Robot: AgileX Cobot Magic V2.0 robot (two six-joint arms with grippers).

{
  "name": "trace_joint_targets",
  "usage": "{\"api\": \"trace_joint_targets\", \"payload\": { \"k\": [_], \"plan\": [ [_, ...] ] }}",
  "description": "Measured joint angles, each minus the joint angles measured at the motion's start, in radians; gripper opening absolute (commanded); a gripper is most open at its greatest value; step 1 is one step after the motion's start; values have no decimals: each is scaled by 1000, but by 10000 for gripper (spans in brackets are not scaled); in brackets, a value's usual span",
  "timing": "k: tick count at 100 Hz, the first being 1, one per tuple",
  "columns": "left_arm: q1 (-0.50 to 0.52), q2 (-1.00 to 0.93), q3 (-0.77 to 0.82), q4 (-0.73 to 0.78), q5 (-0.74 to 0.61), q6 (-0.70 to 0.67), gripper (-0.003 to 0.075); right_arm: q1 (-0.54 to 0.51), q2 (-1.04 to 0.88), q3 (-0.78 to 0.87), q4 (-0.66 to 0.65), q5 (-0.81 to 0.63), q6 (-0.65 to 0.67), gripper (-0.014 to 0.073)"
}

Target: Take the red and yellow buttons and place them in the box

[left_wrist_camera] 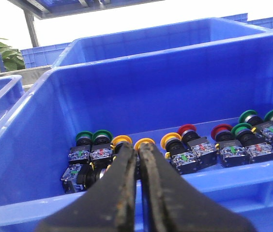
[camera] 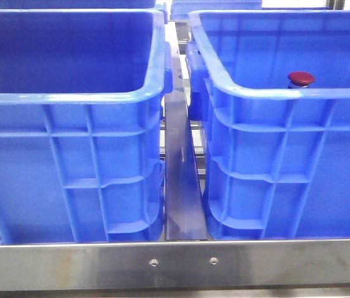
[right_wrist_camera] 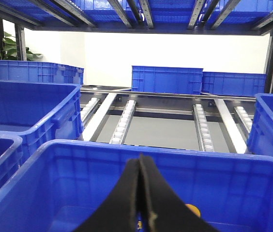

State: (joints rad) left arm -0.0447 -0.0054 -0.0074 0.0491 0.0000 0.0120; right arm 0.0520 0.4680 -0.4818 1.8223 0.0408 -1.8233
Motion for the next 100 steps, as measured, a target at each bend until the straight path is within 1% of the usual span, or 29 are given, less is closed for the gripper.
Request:
{"api": "trace_joint_targets", "payload": {
  "k": [82, 88, 92, 97, 100],
  "plan": [
    [0, 0, 0, 0, 0, 0, -19, 0, 0, 0, 0, 0, 4, -68],
    [0, 0, 0, 0, 0, 0, -19, 0, 0, 0, -2, 3, 37, -68],
    [0, 0, 0, 0, 0, 0, -19, 0, 0, 0, -35, 7, 86, -68],
    [0, 0, 0, 0, 0, 0, -19, 0, 0, 0, -111, 17, 171, -68],
    [0, 0, 0, 0, 0, 0, -19, 0, 0, 0, -187, 27, 233, -68]
  ]
}}
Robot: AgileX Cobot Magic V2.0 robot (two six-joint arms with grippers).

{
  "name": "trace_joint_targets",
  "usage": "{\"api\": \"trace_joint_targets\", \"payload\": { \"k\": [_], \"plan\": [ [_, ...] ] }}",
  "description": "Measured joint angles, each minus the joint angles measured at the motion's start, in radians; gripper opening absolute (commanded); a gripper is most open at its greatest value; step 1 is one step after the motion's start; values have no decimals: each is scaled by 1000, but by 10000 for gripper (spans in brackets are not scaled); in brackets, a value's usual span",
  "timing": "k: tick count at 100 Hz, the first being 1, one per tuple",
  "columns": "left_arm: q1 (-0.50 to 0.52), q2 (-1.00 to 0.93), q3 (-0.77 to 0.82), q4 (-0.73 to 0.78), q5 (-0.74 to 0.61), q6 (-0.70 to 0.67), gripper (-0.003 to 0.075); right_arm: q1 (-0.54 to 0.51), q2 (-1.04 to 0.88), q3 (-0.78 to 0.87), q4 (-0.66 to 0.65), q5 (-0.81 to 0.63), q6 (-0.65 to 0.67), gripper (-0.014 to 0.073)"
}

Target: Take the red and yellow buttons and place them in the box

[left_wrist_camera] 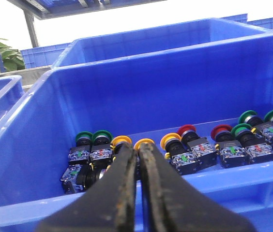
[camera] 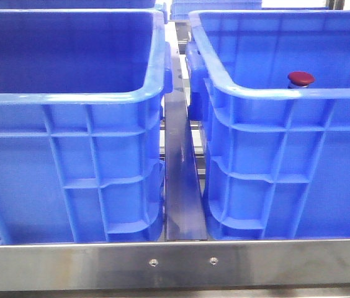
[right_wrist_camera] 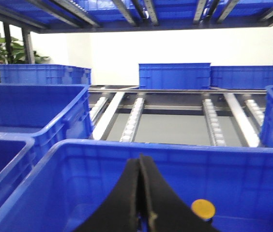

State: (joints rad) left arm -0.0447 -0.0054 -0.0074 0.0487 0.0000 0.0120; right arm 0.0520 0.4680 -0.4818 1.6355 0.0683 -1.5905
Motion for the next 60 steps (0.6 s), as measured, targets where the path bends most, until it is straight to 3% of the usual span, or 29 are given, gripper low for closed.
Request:
{"api": "trace_joint_targets", "payload": {
  "k": [9, 36, 48, 60],
  "plan": [
    [0, 0, 0, 0, 0, 0, -19, 0, 0, 0, -238, 30, 261, -68],
    [0, 0, 0, 0, 0, 0, -19, 0, -29, 0, -1113, 97, 1164, -68],
    [0, 0, 0, 0, 0, 0, -19, 0, -68, 0, -1370, 113, 1431, -68],
    [0, 0, 0, 0, 0, 0, -19, 0, -119, 22, -1496, 113, 1552, -68]
  ]
}}
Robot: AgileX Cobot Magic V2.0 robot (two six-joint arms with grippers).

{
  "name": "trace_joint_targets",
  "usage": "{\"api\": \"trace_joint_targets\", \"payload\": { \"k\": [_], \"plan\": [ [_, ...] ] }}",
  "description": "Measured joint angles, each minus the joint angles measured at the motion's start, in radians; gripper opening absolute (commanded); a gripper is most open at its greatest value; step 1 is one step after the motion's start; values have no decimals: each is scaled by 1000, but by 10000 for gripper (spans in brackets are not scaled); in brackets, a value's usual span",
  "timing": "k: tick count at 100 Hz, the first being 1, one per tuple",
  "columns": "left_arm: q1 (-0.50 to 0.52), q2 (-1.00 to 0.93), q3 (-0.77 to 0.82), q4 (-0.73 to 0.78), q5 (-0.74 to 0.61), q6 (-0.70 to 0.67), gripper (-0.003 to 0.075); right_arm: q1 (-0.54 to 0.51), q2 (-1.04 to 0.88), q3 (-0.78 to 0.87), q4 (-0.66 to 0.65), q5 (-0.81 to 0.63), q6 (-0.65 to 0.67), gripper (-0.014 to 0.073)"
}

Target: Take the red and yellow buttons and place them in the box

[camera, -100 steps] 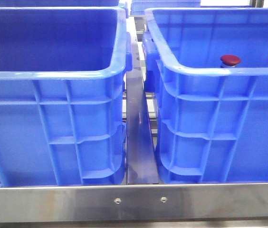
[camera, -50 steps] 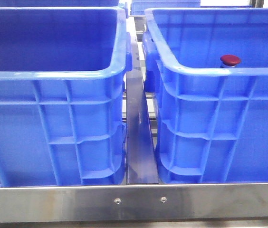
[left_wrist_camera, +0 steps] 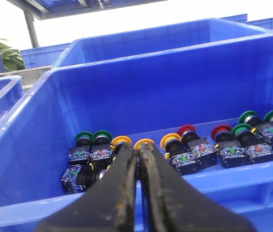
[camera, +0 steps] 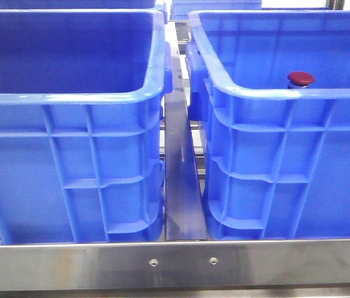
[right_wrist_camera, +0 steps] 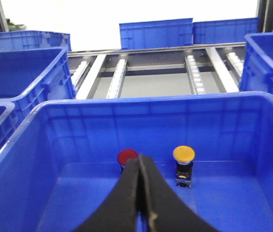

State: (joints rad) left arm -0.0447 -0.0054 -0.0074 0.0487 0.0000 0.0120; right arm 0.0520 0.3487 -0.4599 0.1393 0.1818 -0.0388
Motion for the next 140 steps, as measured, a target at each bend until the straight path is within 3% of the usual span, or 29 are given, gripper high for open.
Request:
{"api": "trace_joint_targets", "payload": {
  "k": [38, 68, 140],
  "plan": [
    [0, 0, 0, 0, 0, 0, -19, 0, -235, 279, -39, -182, 45, -68],
    [0, 0, 0, 0, 0, 0, -19, 0, -357, 443, -61, -207, 57, -68],
    [0, 0, 0, 0, 0, 0, -19, 0, -359, 487, -109, -272, 107, -68]
  ]
}}
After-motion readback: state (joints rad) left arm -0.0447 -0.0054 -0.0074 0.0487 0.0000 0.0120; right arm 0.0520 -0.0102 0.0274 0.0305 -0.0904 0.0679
